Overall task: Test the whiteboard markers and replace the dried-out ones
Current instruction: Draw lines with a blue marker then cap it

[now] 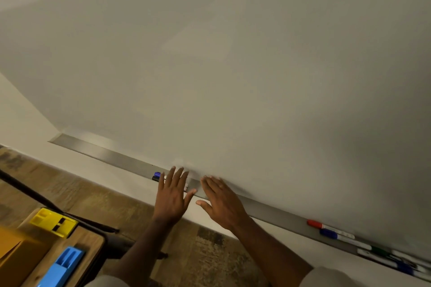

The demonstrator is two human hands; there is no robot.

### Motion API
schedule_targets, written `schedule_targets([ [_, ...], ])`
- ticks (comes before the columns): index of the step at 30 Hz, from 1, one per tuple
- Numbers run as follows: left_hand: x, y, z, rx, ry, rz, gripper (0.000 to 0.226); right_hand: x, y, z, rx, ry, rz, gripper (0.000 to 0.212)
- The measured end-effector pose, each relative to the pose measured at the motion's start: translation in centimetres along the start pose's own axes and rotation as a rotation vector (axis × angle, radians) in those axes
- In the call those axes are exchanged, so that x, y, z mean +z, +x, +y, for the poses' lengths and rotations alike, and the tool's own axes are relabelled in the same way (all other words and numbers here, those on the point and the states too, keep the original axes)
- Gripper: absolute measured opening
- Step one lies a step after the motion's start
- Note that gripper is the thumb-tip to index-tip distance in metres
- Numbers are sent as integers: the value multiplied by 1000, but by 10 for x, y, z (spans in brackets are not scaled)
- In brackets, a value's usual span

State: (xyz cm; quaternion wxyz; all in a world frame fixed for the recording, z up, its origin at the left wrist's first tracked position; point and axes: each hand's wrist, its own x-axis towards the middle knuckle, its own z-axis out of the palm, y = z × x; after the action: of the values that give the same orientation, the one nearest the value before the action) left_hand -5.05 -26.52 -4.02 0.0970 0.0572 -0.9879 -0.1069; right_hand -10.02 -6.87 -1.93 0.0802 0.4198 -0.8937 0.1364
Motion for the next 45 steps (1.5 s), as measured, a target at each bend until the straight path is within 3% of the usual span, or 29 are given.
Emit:
schedule_targets([
  [6,13,-36,45,72,-20,-98,87,-17,-44,16,34,-4,-7,73],
  [11,24,-48,93,143,-94,-121,79,-41,-96,45,108,-18,-47,71],
  [25,43,-30,303,561,-195,-150,70,-123,-279,167,512,-126,-22,65],
  [29,55,-25,358,639,-162,-198,58,-130,-331,196,556,-180,66,50],
  [35,72,-19,411,661,-100,-266,40,-127,-373,234,593,-240,112,38],
  [41,90,-15,429,614,25,-336,20,-110,-368,258,602,-245,1,11],
  [45,102,-11,428,630,80,-315,19,-105,-352,258,626,-238,-97,15],
])
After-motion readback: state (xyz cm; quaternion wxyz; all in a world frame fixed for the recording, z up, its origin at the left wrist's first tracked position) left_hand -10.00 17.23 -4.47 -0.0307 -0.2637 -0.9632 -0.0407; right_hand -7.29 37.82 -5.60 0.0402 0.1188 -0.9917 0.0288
